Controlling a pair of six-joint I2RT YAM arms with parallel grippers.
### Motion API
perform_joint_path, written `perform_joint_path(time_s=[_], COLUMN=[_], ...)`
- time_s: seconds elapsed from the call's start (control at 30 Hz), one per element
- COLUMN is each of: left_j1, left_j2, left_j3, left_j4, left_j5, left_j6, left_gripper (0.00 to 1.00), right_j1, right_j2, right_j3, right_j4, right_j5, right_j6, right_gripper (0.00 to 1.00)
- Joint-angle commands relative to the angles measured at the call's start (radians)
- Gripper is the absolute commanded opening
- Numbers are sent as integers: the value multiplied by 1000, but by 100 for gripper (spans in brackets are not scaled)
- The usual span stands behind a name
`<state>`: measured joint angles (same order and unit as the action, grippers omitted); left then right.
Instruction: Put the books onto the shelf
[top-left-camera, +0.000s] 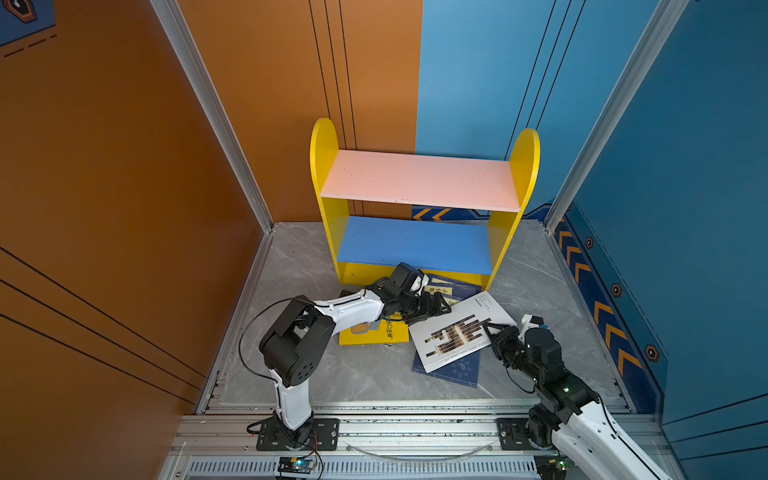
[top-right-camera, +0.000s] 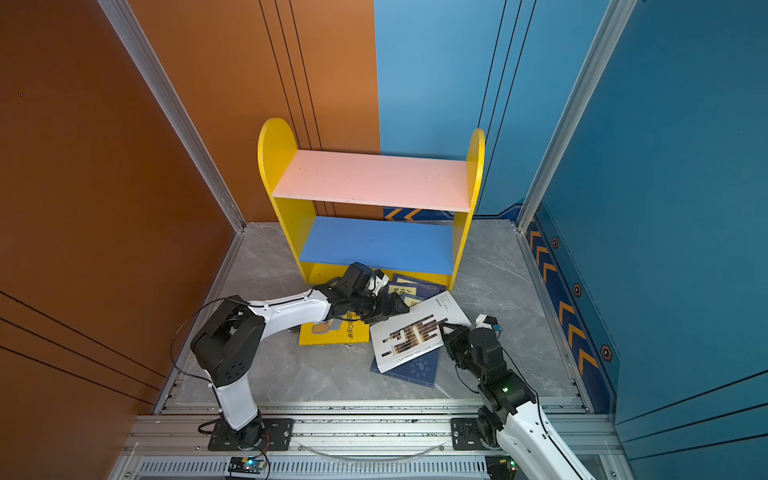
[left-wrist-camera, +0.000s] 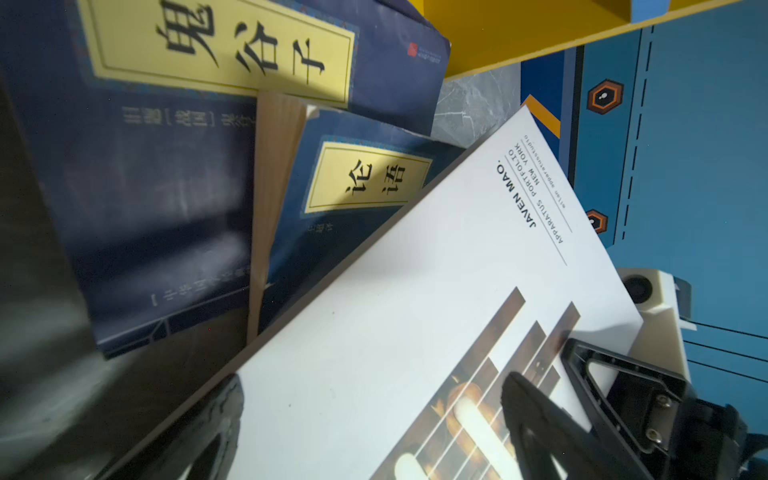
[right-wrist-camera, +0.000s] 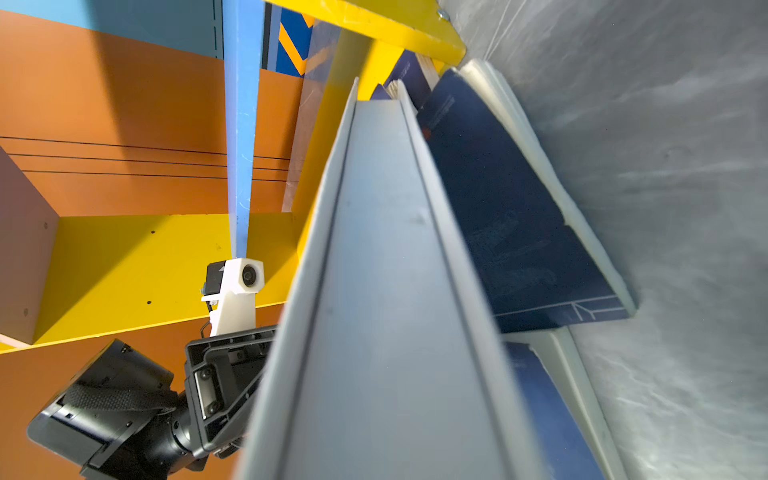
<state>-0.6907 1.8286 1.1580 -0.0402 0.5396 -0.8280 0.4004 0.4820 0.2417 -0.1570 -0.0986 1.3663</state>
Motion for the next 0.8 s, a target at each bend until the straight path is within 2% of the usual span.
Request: perform_joint_path(time_s=[0.0, 0.07, 0.37, 0.57, 0.77], left_j1=[30, 52, 204, 299, 336], left_j2=[-84, -135, -435, -651, -797], left_j3=[-1, -15, -168, -279, -344], left_j4=[14, 12, -57, -152, -254], left_j5=[28, 24, 6, -11, -36], left_j6=[-13, -22, -60, -96, -122], left_gripper=[98, 98, 98, 98, 98], right_j1=[11, 12, 23, 43, 55], right_j2=[-11, -1, 106, 187, 239], right_j3=[32, 45, 164, 288, 361], right_j4=[-87, -110, -149, -215, -219], right_j5=[48, 54, 60, 84, 93], right_j6=[35, 34, 12, -16, -25], right_gripper=[26, 21, 11, 8, 7])
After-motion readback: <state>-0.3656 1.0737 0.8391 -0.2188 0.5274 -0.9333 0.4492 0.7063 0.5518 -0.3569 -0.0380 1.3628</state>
